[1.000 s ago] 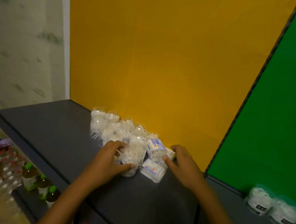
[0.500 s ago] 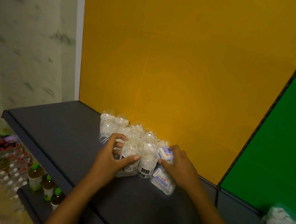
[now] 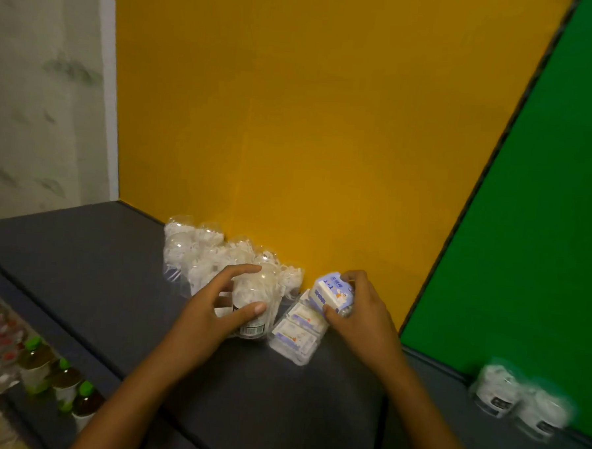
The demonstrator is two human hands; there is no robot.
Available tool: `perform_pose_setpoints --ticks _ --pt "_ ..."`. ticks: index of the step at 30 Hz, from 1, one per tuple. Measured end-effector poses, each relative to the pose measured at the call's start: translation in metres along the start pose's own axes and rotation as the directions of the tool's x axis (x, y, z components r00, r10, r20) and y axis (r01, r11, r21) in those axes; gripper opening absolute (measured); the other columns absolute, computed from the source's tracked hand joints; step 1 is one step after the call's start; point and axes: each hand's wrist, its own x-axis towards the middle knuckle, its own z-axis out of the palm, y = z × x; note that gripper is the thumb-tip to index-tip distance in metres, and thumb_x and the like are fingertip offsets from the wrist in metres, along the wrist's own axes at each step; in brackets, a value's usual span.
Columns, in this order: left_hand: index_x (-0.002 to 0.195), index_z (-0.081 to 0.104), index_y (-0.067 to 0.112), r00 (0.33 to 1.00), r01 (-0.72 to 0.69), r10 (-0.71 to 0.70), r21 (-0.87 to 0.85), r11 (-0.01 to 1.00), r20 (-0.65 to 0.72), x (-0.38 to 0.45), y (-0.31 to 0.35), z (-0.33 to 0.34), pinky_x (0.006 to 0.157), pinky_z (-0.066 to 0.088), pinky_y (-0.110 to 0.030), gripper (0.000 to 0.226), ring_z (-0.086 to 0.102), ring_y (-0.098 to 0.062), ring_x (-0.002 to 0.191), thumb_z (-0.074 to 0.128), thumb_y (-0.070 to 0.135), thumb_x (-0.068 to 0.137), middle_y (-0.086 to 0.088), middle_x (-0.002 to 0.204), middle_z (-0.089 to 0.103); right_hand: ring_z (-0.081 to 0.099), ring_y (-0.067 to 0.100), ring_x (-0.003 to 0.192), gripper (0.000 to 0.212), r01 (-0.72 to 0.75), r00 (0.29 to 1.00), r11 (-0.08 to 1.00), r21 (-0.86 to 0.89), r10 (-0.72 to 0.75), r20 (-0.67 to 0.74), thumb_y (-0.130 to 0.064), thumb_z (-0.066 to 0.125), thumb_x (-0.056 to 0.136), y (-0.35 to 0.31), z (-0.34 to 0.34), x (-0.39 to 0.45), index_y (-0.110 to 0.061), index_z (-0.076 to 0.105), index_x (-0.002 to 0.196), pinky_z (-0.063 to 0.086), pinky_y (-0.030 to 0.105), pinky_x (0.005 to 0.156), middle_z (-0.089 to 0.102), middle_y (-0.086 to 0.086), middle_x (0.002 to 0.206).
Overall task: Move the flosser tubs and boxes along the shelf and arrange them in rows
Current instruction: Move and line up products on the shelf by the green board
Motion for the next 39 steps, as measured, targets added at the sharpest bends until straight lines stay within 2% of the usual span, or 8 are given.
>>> perform_pose_setpoints --ticks 5,9,14,19,22,26,33,39 --pt "0.125 0.046 0.054 0.992 -0.026 0.028 -0.017 1.0 0.122 -0.004 0.017 0.048 0.089 0.053 -0.03 0.055 0.053 -0.006 0.114 0.07 0.038 0.078 0.022 0.131 0.048 0.063 0.015 0.096 0.053 0.004 1.0 1.0 0.021 -0.003 -0.015 -0.03 0.074 0.075 0.024 -0.055 -0.036 -0.029 0.041 0.117 0.053 0.039 0.078 0.06 -0.006 0.114" --pt "0.122 0.047 0.058 0.978 -0.081 0.087 -0.04 0.996 0.188 -0.016 0.037 0.093 0.083 0.051 -0.017 0.055 0.051 0.011 0.111 0.07 0.028 0.083 0.033 0.126 0.047 0.061 0.013 0.096 0.055 -0.03 0.998 1.0 0.008 0.031 -0.048 -0.021 0.074 0.075 0.049 -0.101 -0.071 -0.029 0.043 0.119 0.051 0.033 0.079 0.058 -0.009 0.109" --pt "0.128 0.047 0.051 0.955 -0.124 0.125 -0.024 0.992 0.268 -0.043 0.065 0.148 0.092 0.049 -0.024 0.061 0.052 0.005 0.112 0.072 0.019 0.083 0.03 0.128 0.048 0.059 0.011 0.096 0.056 -0.057 0.993 0.996 -0.064 0.05 -0.111 -0.016 0.072 0.073 0.078 -0.158 -0.117 -0.029 0.047 0.12 0.05 0.031 0.079 0.059 -0.009 0.11" --pt "0.128 0.05 0.041 0.973 -0.154 0.157 -0.03 0.988 0.172 -0.075 0.093 0.196 0.077 0.047 -0.006 0.063 0.055 0.011 0.103 0.077 0.013 0.078 0.02 0.122 0.055 0.059 0.014 0.096 0.055 -0.036 0.986 0.997 -0.072 0.024 -0.165 -0.009 0.071 0.068 0.102 -0.199 -0.159 -0.022 0.052 0.119 0.047 0.026 0.084 0.06 -0.003 0.107" --pt "0.128 0.047 0.035 0.985 -0.121 0.125 -0.042 0.992 0.116 -0.09 0.1 0.221 0.072 0.049 -0.008 0.07 0.057 0.009 0.094 0.081 0.01 0.072 0.018 0.111 0.057 0.054 0.015 0.1 0.057 -0.025 0.984 0.993 -0.115 0.004 -0.178 -0.007 0.072 0.069 0.116 -0.216 -0.179 -0.019 0.053 0.122 0.038 0.018 0.083 0.055 -0.001 0.109" --pt "0.121 0.048 0.029 0.995 -0.052 0.055 -0.045 0.998 0.082 -0.098 0.098 0.247 0.07 0.053 -0.013 0.066 0.061 -0.001 0.087 0.084 0.013 0.068 0.016 0.103 0.058 0.047 0.013 0.103 0.061 -0.073 0.982 0.985 -0.154 0.044 -0.183 -0.008 0.072 0.07 0.133 -0.232 -0.196 -0.024 0.051 0.126 0.035 0.021 0.083 0.049 -0.002 0.112" --pt "0.116 0.051 0.026 0.995 -0.031 0.029 0.019 0.999 0.095 -0.077 0.086 0.284 0.067 0.054 -0.014 0.06 0.059 -0.002 0.089 0.086 0.02 0.067 0.014 0.101 0.058 0.047 0.011 0.106 0.063 -0.108 0.977 0.979 -0.175 0.072 -0.2 -0.009 0.073 0.071 0.156 -0.243 -0.189 -0.024 0.05 0.127 0.034 0.019 0.08 0.048 -0.004 0.114" --pt "0.113 0.052 0.023 0.982 -0.005 0.001 0.018 1.0 0.188 -0.044 0.06 0.329 0.065 0.051 -0.012 0.058 0.059 0.0 0.086 0.086 0.019 0.066 0.008 0.102 0.061 0.043 0.005 0.106 0.064 -0.141 0.976 0.969 -0.203 0.101 -0.194 -0.012 0.074 0.074 0.177 -0.243 -0.181 -0.026 0.046 0.131 0.032 0.007 0.079 0.045 -0.007 0.116"
